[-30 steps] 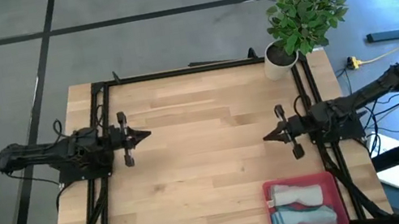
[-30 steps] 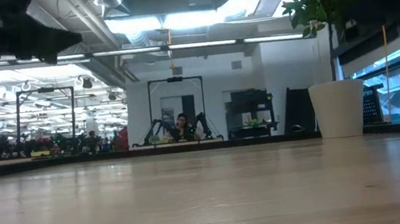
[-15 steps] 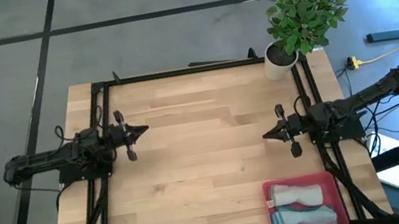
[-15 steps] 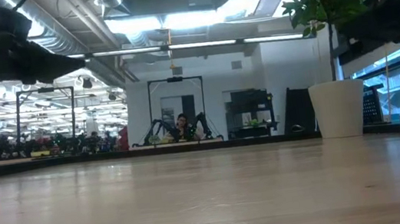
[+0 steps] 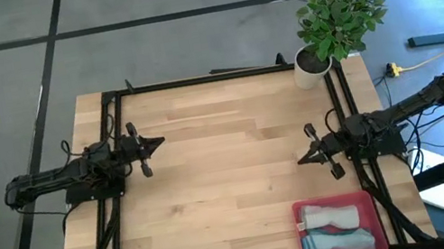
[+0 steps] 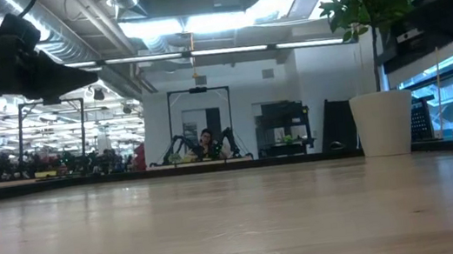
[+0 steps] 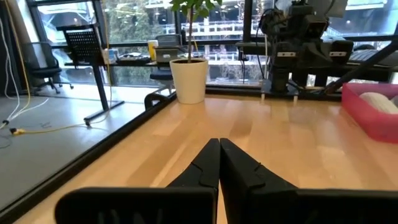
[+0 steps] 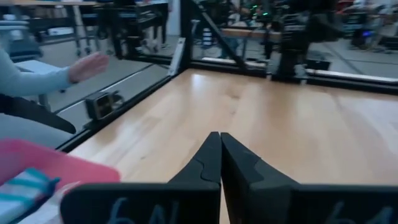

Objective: Roll microfiber towels into tight, uniform cylinder then place into a basket
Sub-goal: Return to home position

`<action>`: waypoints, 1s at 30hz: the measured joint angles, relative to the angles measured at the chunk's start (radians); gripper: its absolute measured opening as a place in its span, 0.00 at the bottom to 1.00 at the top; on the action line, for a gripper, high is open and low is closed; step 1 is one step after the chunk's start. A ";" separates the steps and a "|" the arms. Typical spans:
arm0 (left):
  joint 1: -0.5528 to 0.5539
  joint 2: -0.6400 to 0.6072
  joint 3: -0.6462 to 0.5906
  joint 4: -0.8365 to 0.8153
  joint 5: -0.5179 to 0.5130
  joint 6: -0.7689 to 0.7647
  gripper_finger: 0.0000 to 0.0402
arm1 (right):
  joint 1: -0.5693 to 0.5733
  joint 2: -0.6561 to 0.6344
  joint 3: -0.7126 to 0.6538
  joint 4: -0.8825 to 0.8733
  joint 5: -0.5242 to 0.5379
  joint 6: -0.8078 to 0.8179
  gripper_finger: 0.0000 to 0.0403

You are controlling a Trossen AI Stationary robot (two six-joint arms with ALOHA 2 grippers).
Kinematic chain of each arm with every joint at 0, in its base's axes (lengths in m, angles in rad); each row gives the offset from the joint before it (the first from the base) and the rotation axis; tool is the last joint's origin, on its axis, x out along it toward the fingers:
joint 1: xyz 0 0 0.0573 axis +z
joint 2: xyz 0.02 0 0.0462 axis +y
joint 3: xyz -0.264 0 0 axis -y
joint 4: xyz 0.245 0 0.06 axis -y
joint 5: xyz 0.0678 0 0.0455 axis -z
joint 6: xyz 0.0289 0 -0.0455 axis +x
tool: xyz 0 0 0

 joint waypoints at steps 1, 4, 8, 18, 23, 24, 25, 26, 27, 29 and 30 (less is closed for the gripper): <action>0.000 0.000 0.000 0.000 0.000 0.000 0.00 | 0.000 0.000 0.000 -0.004 -0.013 0.000 0.01; 0.000 0.000 0.000 0.000 0.000 0.015 0.00 | 0.000 0.000 0.000 -0.021 -0.059 0.000 0.01; 0.000 0.000 0.000 0.000 0.000 0.015 0.00 | 0.000 0.000 0.000 -0.047 -0.113 0.005 0.01; 0.000 0.000 0.000 0.000 0.000 0.015 0.00 | 0.000 0.000 0.001 -0.051 -0.119 0.006 0.07; 0.000 0.000 0.000 0.000 0.000 0.015 0.00 | 0.000 0.000 0.001 -0.051 -0.119 0.007 0.07; 0.000 0.000 0.000 0.000 0.000 0.015 0.00 | 0.000 0.000 0.001 -0.051 -0.119 0.007 0.07; 0.000 0.000 0.000 0.000 0.000 0.015 0.00 | 0.000 0.000 0.001 -0.050 -0.119 0.006 0.07; 0.000 0.000 0.000 0.000 0.000 0.015 0.00 | 0.000 0.000 0.001 -0.050 -0.119 0.005 0.07; 0.000 0.000 0.000 0.000 0.000 0.015 0.00 | 0.000 0.000 0.001 -0.050 -0.119 0.003 0.07; 0.000 0.000 0.000 0.000 0.000 0.015 0.00 | 0.000 0.000 0.001 -0.050 -0.119 0.005 0.07; 0.000 0.000 0.000 0.000 0.000 0.015 0.00 | 0.000 0.000 0.001 -0.050 -0.119 0.005 0.07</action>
